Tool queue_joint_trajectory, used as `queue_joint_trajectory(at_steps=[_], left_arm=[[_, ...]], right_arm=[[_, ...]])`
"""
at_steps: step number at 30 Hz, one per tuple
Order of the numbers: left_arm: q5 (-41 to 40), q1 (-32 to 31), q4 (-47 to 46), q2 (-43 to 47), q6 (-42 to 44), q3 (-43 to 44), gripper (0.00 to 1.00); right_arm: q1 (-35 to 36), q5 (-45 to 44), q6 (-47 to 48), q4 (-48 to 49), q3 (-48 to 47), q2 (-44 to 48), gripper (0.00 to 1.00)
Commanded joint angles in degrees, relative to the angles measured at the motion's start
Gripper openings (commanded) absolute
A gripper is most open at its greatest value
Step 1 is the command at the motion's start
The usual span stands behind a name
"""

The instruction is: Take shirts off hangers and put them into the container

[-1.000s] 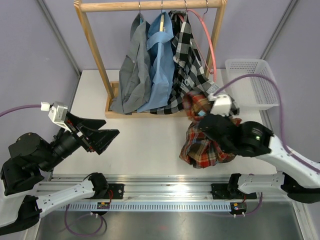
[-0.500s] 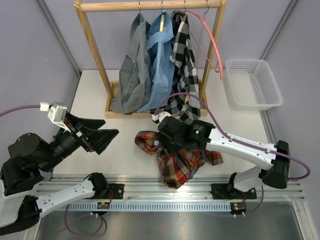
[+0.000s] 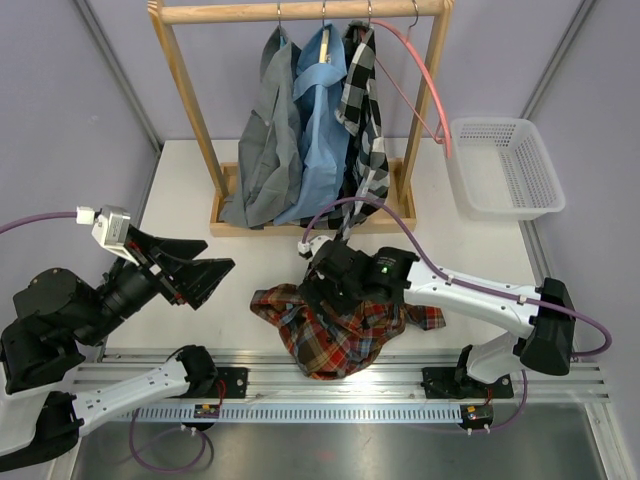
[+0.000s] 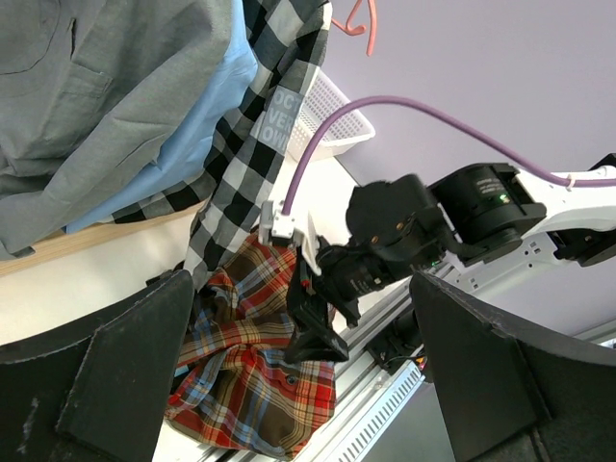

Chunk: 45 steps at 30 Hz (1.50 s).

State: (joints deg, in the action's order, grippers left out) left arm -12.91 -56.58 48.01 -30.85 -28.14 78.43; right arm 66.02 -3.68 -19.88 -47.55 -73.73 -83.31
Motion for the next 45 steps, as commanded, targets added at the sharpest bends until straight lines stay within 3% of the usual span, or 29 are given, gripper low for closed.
queue_joint_trajectory(at_steps=[1, 9, 19, 30, 32, 36, 37, 40, 41, 45], left_arm=[[-1.42, -0.20, -1.34, 0.09, 0.11, 1.28, 0.99], [-1.60, -0.20, -1.60, 0.79, -0.16, 0.49, 0.99], [-1.68, -0.11, -1.08, 1.32, -0.42, 1.02, 0.99], [-2.30, -0.20, 0.07, 2.46, -0.42, 1.20, 0.99], [-2.30, -0.20, 0.07, 2.55, -0.42, 1.11, 0.99], [-1.95, -0.20, 0.16, 2.73, -0.69, 1.11, 0.99], [-1.95, -0.11, 0.07, 2.73, -0.69, 1.11, 0.99], [-1.86, -0.20, 0.07, 2.81, -0.69, 1.28, 0.99], [-1.77, -0.11, 0.15, 2.81, -0.69, 1.28, 0.99], [-1.60, -0.20, 0.24, 2.99, -0.86, 1.72, 0.99]], right_arm=[[1.30, 3.33, -1.13, 2.20, 2.28, 1.39, 0.95], [2.71, 5.62, -1.39, 7.55, 5.71, -2.56, 0.97], [2.45, -14.05, -2.52, 6.85, -2.20, -17.48, 0.99], [-1.42, -13.63, -8.07, 13.18, 2.01, -22.69, 0.99], [-1.42, -13.54, -8.86, 13.62, 3.24, -22.16, 0.93], [-1.42, -12.75, -10.26, 14.06, 5.00, -20.32, 0.64], [-1.42, -12.75, -10.53, 13.54, 5.44, -19.79, 0.40], [-1.33, -13.63, -11.23, 12.22, 5.53, -17.25, 0.06], [-1.33, -13.98, -11.41, 10.74, 5.36, -16.37, 0.00], [-1.07, -15.82, -11.50, 5.37, 3.95, -7.43, 0.00]])
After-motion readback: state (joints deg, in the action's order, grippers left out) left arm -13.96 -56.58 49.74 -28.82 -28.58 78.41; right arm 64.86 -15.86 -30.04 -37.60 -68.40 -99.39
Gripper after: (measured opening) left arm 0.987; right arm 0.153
